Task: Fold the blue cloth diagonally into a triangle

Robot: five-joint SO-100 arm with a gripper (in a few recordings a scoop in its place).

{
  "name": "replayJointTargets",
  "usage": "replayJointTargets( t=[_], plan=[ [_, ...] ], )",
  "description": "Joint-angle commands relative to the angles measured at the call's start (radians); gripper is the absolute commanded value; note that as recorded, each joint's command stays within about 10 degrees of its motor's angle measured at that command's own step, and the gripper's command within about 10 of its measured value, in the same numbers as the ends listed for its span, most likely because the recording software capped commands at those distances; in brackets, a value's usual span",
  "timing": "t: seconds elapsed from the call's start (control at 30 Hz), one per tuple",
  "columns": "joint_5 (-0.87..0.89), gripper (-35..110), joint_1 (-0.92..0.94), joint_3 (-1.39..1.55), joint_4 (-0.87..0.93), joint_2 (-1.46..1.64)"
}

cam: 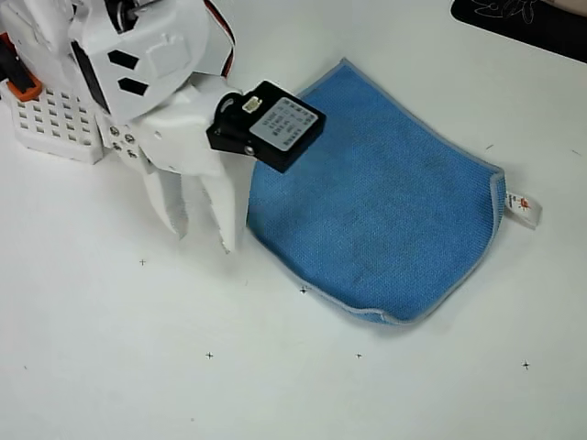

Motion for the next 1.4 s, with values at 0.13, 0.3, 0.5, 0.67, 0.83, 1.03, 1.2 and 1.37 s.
replayJointTargets(
  t=[0.13, 0.3, 0.5, 0.67, 0.83, 1.03, 1.2, 1.37],
  plan=[
    [0.075, 28, 0.005, -0.279, 0.095, -0.179],
    [0.209, 28, -0.005, -0.409, 0.109, -0.337],
    [0.380, 28, 0.008, -0.525, 0.112, -0.419],
    [0.465, 28, 0.015, -0.646, 0.193, -0.600],
    [0.537, 28, -0.043, -0.770, 0.241, -0.721],
    [0.641, 28, -0.095, -0.867, 0.296, -0.813],
    [0.718, 28, -0.163, -0.991, 0.299, -0.957],
    [0.756, 28, -0.198, -1.068, 0.307, -1.028]
  ],
)
